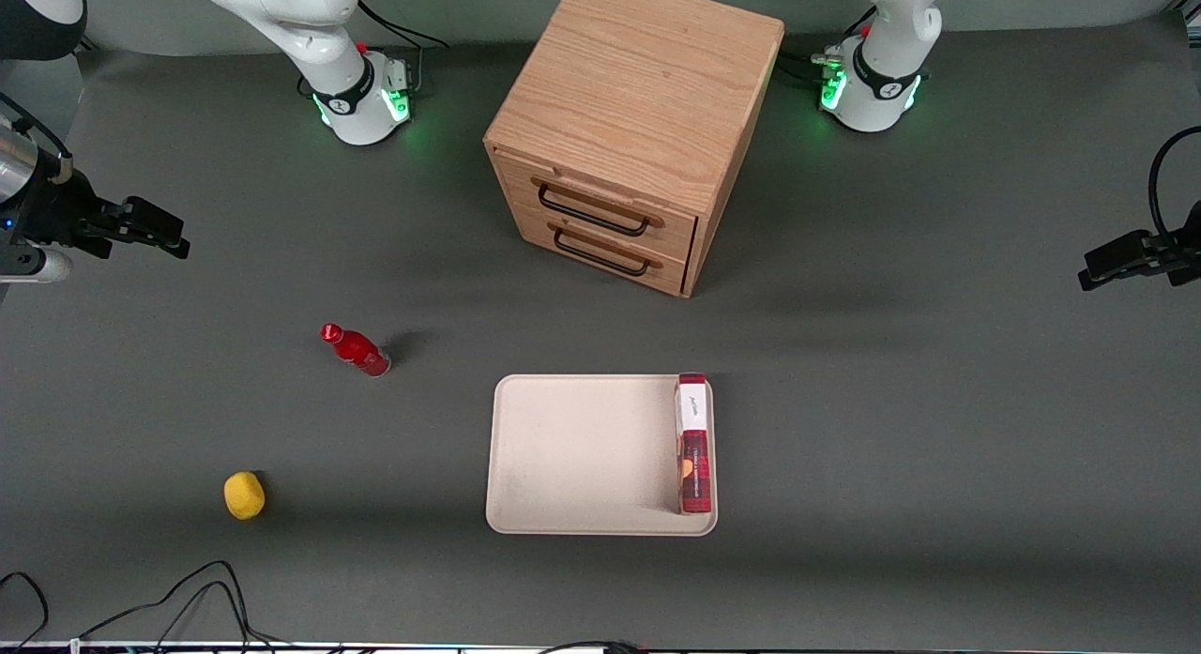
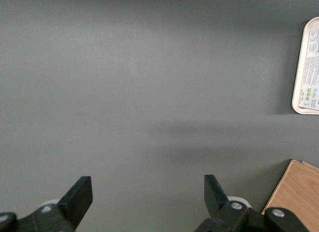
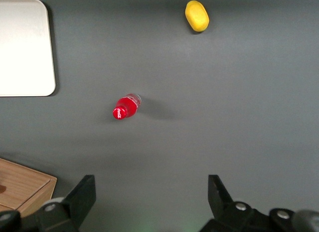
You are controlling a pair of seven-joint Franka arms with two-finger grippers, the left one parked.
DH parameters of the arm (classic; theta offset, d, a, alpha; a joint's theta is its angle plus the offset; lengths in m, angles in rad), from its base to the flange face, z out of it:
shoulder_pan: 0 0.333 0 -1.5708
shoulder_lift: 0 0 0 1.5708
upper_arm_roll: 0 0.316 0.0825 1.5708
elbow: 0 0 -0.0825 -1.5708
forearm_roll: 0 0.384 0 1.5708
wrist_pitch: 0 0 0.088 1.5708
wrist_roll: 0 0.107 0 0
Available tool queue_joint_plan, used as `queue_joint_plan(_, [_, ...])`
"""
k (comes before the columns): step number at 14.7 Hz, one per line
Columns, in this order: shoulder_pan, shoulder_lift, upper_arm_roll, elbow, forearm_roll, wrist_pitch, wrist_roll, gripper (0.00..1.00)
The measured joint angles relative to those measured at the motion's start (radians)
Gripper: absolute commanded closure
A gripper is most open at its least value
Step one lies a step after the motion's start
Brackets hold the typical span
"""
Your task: Open upper drawer
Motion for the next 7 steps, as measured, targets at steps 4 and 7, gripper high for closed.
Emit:
queue_joint_plan(4, [0.0,-0.002,0.0,0.0,0.0,0.003,0.0,0.0])
queue_joint_plan(7, [0.003,0.001,0.008,0.0,0.015,0.024,0.0,0.0])
